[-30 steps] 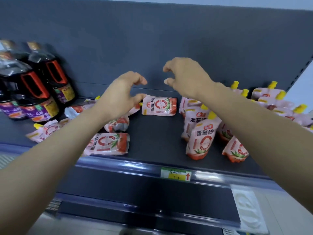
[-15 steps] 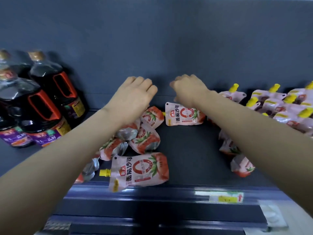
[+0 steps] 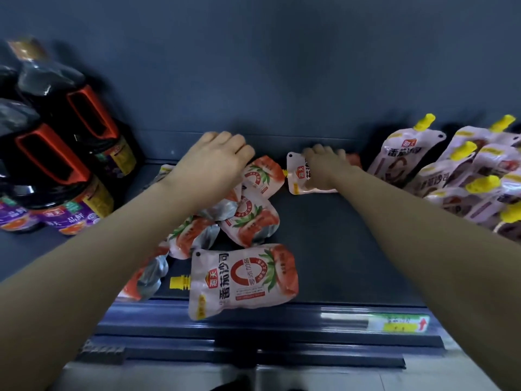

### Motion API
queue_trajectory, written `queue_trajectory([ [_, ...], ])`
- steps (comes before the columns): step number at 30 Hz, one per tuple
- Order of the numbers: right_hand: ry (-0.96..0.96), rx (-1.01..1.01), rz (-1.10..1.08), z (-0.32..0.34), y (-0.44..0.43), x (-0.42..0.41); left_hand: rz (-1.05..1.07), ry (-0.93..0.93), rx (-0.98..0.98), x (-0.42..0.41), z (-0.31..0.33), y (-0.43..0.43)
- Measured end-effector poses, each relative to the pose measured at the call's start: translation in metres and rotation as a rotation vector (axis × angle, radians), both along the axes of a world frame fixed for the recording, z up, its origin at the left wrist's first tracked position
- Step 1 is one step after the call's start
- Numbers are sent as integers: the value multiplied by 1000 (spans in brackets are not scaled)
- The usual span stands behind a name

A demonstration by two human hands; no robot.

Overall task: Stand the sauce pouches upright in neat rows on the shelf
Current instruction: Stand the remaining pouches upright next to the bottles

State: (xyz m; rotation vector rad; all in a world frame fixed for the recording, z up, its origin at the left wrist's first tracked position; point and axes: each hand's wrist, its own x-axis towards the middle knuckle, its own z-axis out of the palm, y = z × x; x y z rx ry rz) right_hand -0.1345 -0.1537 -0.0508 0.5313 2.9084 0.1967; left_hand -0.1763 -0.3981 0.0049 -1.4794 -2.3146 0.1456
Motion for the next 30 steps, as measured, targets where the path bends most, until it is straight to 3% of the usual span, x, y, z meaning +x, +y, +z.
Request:
queue_trajectory([
  [5,-76,-55,-77,-4,1,-3,69,-121,-10,-3,-11,-2],
  [13,-15,-443,-321,7,-5,-3,219,-253,6,-8,-21,-12],
  [15,65,-428,-341,15,-9,-3,283,-268,-5,-11,-22,-15],
  [21,535,-475,-442,43,-17,-4,546,-445,53,-24,-29,-15],
  [26,696,-547,-449,59,-17,-3,710,-759,67,-42,-31,-6],
  [30,740,-699,-467,58,-7,5,746,-876,105,-50,-28,2],
])
